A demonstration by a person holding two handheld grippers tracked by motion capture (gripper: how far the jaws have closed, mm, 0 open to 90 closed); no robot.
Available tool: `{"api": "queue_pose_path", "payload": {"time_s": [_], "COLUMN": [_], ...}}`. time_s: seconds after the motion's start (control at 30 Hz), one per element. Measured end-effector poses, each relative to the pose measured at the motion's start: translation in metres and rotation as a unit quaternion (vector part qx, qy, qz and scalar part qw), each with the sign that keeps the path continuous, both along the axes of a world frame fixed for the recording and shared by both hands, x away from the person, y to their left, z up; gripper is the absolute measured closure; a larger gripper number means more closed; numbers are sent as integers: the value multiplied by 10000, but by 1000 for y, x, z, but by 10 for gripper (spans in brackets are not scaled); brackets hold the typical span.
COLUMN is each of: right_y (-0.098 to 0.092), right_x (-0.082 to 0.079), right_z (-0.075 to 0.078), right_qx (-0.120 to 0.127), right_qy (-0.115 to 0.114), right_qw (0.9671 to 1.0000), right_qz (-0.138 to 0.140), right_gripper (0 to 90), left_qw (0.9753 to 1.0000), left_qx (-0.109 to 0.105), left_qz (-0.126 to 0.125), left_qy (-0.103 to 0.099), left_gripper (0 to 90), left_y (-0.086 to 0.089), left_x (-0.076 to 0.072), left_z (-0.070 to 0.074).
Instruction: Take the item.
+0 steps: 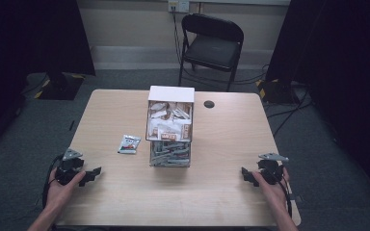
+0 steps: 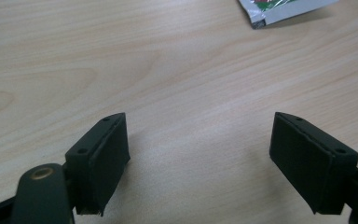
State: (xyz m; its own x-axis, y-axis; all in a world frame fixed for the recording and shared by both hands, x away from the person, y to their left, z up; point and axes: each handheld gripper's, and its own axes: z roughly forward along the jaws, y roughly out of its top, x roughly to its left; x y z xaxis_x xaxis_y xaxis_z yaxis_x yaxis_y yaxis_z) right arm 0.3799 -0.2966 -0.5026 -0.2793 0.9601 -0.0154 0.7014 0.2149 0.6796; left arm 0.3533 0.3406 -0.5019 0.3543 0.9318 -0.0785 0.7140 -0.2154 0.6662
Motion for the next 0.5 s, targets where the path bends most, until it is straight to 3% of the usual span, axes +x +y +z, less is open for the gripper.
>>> {"api": "queue_pose_path", "payload": {"time_s": [0.1, 0.5], "right_y": [0, 0], "right_x": [0, 0], "right_z": [0, 0], "right_qx": [-1, -1], "right_qy": [0, -2], "right_qw": [10000, 10000], "right_qz": [1, 1], "right_gripper": [0, 0], "left_qw": [9998, 9991], "left_qx": [163, 40], "left_qz": [-19, 16], "left_qy": [-128, -415], "left_gripper": [194, 150], "left_y": [0, 2], "left_x": [0, -4], "left_z": [-3, -9]}}
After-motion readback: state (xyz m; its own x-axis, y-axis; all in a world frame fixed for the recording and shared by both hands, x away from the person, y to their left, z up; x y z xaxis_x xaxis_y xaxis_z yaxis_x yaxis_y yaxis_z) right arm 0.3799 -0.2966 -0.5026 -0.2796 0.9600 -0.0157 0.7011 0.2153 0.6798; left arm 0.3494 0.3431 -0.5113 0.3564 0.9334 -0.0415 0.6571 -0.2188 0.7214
